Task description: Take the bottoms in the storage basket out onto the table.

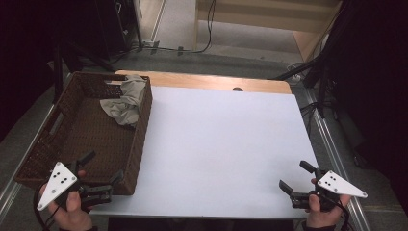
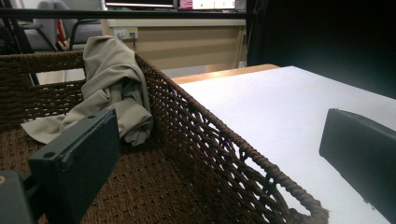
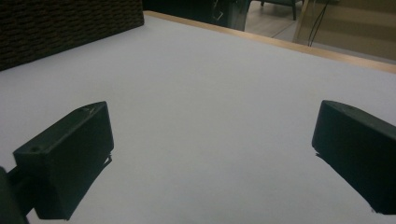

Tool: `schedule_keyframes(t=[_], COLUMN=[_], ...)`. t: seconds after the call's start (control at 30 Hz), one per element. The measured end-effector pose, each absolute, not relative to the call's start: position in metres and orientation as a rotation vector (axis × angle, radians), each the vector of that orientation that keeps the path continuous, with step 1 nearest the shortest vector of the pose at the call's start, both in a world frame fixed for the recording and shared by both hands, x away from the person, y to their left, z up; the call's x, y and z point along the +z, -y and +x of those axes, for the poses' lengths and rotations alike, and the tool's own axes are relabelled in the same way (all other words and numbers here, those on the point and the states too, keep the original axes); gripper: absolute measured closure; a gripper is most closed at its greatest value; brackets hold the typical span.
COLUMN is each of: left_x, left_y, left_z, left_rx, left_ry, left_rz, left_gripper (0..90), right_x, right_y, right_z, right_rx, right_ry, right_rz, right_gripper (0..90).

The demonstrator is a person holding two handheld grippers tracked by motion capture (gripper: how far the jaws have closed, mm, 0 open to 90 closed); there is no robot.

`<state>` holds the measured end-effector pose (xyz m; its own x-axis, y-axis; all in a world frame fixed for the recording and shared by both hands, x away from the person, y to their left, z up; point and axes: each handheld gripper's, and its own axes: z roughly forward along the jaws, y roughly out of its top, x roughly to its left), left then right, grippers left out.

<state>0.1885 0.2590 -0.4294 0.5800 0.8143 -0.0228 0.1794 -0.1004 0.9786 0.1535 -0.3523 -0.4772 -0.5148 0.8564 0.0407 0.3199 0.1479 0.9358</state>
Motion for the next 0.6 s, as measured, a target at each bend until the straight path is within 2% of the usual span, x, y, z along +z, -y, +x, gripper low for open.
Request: schedule_keyframes(t=[0.2, 0.6], left_x=[-0.425, -0.386], left_y=[-0.259, -0.26], left_z=[0.189, 0.201], left_rx=[0.65, 0.653], left_ry=[-0.849, -0.807], left_rz=[1.622, 1.634], left_gripper=[0.0, 0.0], right_x=[-0.473, -0.472], right_y=[0.348, 0.342], right_z=[0.152, 0.15], right_rx=[1.364, 1.372], right_ry=[-1.908, -1.921], right_rz=[1.104, 1.085], right_gripper=[0.0, 0.0])
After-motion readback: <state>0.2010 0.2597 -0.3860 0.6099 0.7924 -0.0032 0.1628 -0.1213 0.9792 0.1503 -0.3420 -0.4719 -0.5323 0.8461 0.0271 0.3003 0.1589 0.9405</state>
